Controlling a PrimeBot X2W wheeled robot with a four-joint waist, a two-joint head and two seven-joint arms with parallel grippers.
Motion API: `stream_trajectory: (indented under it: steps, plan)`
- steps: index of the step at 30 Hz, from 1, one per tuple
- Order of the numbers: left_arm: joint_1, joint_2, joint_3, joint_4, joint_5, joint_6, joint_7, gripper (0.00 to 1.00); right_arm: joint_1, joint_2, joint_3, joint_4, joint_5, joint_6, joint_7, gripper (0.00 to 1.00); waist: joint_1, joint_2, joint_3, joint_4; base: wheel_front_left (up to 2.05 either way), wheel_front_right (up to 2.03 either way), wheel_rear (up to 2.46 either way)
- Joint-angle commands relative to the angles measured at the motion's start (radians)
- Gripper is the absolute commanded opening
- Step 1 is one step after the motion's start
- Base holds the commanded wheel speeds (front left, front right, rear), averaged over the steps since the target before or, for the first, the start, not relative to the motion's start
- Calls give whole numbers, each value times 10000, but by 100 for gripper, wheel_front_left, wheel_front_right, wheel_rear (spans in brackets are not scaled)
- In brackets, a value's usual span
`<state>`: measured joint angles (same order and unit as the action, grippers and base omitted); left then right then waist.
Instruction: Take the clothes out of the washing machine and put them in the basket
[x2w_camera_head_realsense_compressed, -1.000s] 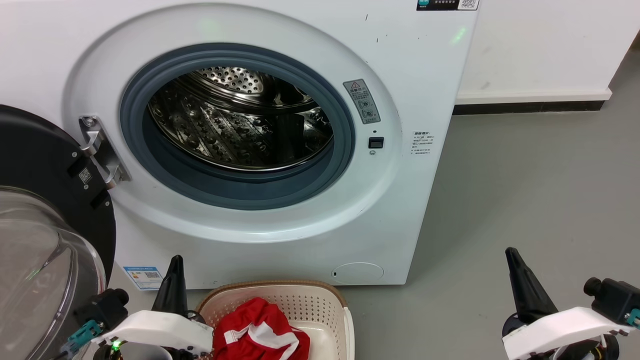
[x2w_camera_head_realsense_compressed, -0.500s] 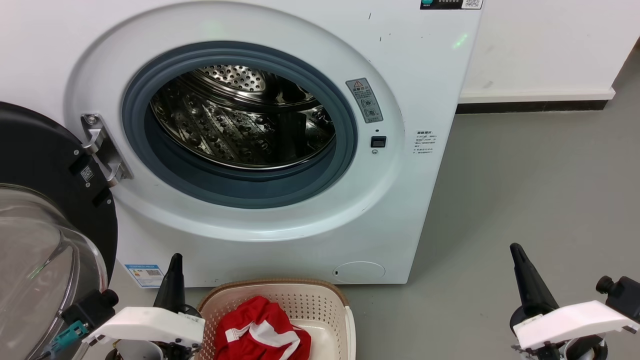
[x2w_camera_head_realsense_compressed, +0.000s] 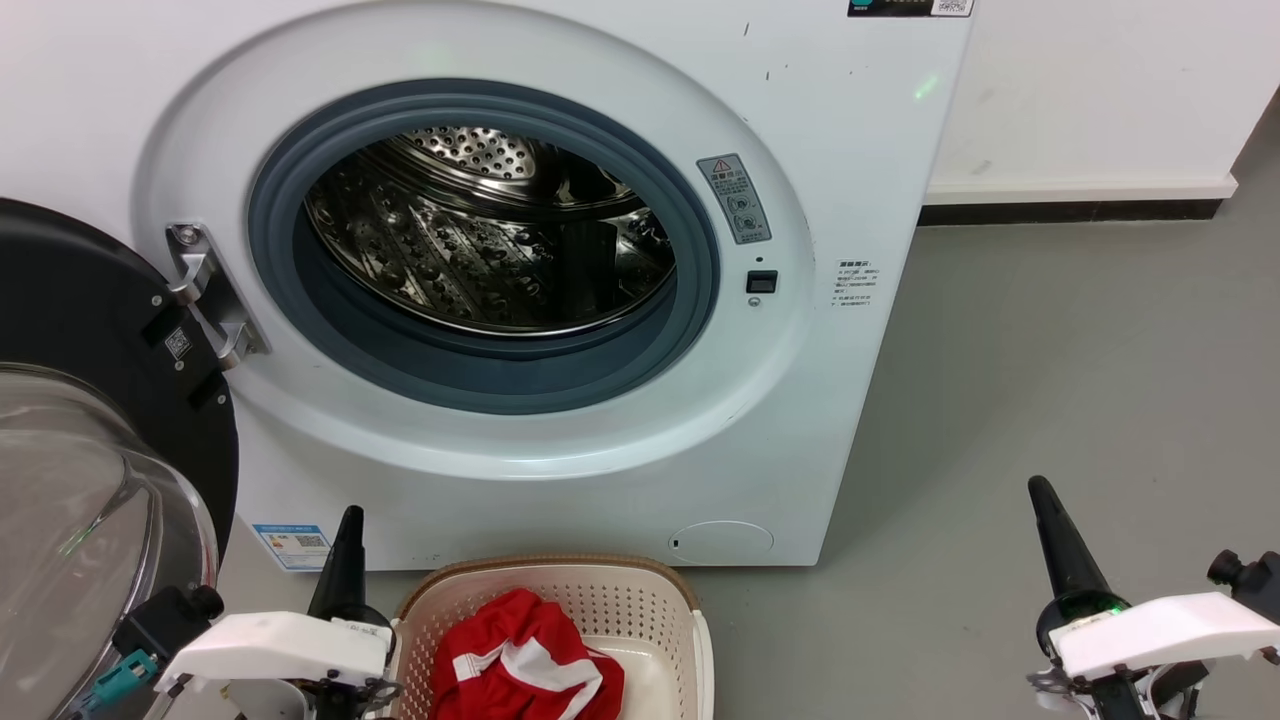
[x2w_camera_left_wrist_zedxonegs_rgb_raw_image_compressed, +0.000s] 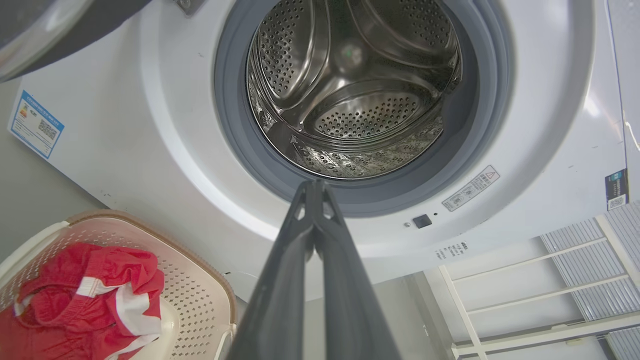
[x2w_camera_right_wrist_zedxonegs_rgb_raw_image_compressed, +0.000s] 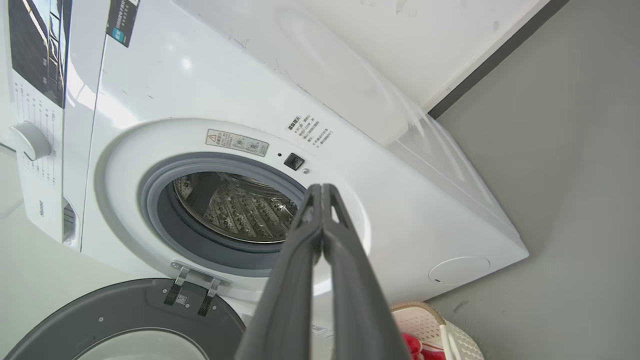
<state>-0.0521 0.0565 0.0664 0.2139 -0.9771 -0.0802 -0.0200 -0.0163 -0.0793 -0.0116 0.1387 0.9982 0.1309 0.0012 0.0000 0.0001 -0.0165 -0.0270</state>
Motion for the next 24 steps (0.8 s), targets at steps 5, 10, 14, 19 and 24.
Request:
stream_trajectory:
  steps: [5, 10, 14, 19, 24]
  plan:
    - [-320, 9, 80, -41, -784, -134, 163, 0, -307, -76, -80, 75, 833, -1, 94, 0, 0, -1, 16, 22, 0, 0, 0]
    - [-354, 1, 125, -2, -1344, -185, 280, 0, -379, -77, -127, 167, 1410, 0, 161, 0, 0, -1, 30, 42, 0, 0, 0]
    - [-383, -5, 158, 26, -1774, -198, 372, 0, -414, -76, -167, 247, 1852, 0, 216, 0, 0, -1, 42, 57, 0, 0, 0]
    - [-421, -10, 198, 59, -2297, -246, 492, 0, -491, -73, -215, 337, 2377, 0, 274, 0, 0, -1, 56, 77, 0, 0, 0]
    - [-454, -16, 234, 90, -2793, -279, 601, 0, -544, -68, -262, 424, 2877, 0, 337, 0, 0, -1, 70, 96, 0, 0, 0]
